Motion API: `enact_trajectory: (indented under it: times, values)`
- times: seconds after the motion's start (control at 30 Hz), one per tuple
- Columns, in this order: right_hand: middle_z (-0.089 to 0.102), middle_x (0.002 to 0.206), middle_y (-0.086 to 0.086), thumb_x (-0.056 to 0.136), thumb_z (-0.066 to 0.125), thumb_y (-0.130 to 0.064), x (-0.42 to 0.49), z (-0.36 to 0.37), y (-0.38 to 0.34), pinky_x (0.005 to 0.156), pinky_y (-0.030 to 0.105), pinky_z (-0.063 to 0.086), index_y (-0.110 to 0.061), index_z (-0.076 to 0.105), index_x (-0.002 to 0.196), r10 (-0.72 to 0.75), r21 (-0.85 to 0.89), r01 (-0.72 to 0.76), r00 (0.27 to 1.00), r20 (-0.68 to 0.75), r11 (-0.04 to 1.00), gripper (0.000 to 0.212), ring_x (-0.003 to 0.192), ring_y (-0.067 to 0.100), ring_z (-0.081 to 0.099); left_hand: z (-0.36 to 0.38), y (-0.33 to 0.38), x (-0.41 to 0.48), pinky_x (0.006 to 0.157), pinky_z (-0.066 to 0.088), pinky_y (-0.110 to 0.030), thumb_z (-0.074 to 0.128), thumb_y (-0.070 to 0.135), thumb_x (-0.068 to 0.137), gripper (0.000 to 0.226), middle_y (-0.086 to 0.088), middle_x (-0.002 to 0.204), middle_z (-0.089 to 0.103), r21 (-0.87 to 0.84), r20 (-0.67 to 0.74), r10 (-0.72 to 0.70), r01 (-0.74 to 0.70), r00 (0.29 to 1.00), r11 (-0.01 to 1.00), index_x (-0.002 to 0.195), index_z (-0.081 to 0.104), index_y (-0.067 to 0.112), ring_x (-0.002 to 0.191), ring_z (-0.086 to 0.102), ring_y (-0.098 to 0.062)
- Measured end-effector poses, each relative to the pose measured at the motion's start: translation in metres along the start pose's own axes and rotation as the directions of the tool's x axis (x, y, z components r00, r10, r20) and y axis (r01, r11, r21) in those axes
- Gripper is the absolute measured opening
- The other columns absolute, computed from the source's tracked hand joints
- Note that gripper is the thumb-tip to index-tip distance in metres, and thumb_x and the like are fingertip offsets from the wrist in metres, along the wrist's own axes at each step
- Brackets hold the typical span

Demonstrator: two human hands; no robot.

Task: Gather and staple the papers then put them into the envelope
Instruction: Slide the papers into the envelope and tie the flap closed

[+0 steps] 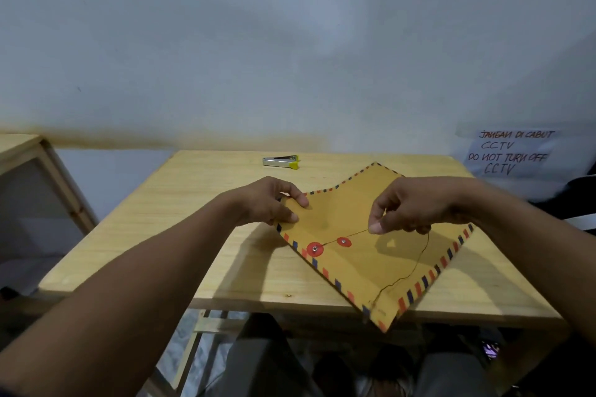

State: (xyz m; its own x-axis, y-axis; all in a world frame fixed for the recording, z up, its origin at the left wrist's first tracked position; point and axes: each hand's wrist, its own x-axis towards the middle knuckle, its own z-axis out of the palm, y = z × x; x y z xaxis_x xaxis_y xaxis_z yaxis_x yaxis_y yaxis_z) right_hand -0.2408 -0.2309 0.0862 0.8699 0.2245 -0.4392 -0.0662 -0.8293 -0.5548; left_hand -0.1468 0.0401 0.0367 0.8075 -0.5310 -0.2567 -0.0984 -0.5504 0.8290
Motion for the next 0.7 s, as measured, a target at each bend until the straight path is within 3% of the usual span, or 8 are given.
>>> enact_trajectory:
  times: [0.13, 0.2, 0.3, 0.43, 0.53, 0.6, 0.7]
  values:
    - [0.056, 0.065, -0.003, 0.088, 0.071, -0.028, 0.004, -0.003, -0.001, 0.052, 0.026, 0.039, -0.017, 0.076, 0.089, -0.053, -0.028, 0.052, 0.998, -0.039, 0.998, 0.012, 0.058, 0.012, 0.044, -0.008, 0.014, 0.015, 0.07, 0.062, -0.03, 0.074, 0.002, 0.087, 0.026, -0.011, 0.115, 0.065, 0.224, 0.045, -0.005, -0.005, 0.999, 0.975, 0.102, 0.07, 0.023, 0.094, 0.07, -0.027]
    - [0.058, 0.069, -0.001, 0.089, 0.07, -0.026, 0.013, 0.001, 0.0, 0.054, 0.028, 0.041, -0.02, 0.075, 0.088, -0.053, -0.024, 0.052, 0.996, -0.077, 0.998, 0.009, 0.06, 0.015, 0.046, -0.007, 0.02, 0.027, 0.074, 0.06, -0.032, 0.078, 0.008, 0.083, 0.03, -0.007, 0.119, 0.061, 0.393, -0.005, 0.053, -0.047, 0.999, 0.918, 0.103, 0.069, 0.028, 0.099, 0.064, -0.025]
    - [0.065, 0.086, -0.008, 0.093, 0.063, -0.027, 0.039, 0.017, 0.007, 0.076, 0.032, 0.049, -0.023, 0.072, 0.09, -0.073, -0.237, 0.022, 0.975, -0.212, 0.971, 0.01, 0.084, 0.017, 0.06, 0.001, 0.018, 0.042, 0.089, 0.049, -0.032, 0.081, 0.018, 0.08, 0.045, -0.003, 0.129, 0.054, 0.668, -0.131, 0.195, -0.059, 0.972, 0.742, 0.121, 0.064, 0.028, 0.115, 0.053, -0.024]
    - [0.051, 0.11, -0.005, 0.098, 0.051, -0.031, 0.069, 0.046, 0.038, 0.085, 0.031, 0.049, -0.026, 0.063, 0.103, -0.123, -0.302, -0.016, 0.892, -0.435, 0.953, 0.014, 0.099, 0.015, 0.054, 0.02, 0.0, 0.045, 0.1, 0.043, -0.041, 0.071, 0.036, 0.085, 0.05, -0.005, 0.144, 0.039, 0.711, -0.303, 0.258, 0.037, 0.917, 0.703, 0.131, 0.052, 0.027, 0.131, 0.038, -0.029]
    - [0.048, 0.114, -0.008, 0.101, 0.041, -0.035, 0.078, 0.066, 0.055, 0.077, 0.035, 0.051, -0.028, 0.056, 0.11, -0.238, -0.382, 0.014, 0.802, -0.547, 0.924, 0.02, 0.099, 0.015, 0.05, 0.036, -0.016, 0.03, 0.089, 0.047, -0.039, 0.06, 0.045, 0.092, 0.037, -0.002, 0.126, 0.048, 0.662, -0.435, 0.305, 0.071, 0.847, 0.746, 0.122, 0.052, 0.024, 0.114, 0.048, -0.025]
    - [0.047, 0.113, -0.006, 0.102, 0.037, -0.036, 0.08, 0.072, 0.054, 0.067, 0.035, 0.05, -0.028, 0.053, 0.109, -0.252, -0.424, -0.037, 0.758, -0.602, 0.905, 0.02, 0.093, 0.016, 0.049, 0.046, -0.024, 0.016, 0.082, 0.049, -0.037, 0.056, 0.048, 0.093, 0.033, 0.0, 0.116, 0.051, 0.638, -0.434, 0.322, 0.035, 0.841, 0.769, 0.116, 0.053, 0.024, 0.106, 0.052, -0.022]
    - [0.047, 0.112, 0.003, 0.101, 0.035, -0.03, 0.087, 0.074, 0.038, 0.064, 0.035, 0.048, -0.022, 0.05, 0.111, -0.143, -0.396, -0.183, 0.734, -0.664, 0.9, 0.019, 0.082, 0.022, 0.05, 0.055, -0.028, 0.001, 0.081, 0.048, -0.034, 0.055, 0.054, 0.093, 0.035, 0.003, 0.114, 0.055, 0.658, -0.369, 0.303, 0.017, 0.878, 0.753, 0.115, 0.056, 0.027, 0.107, 0.051, -0.017]
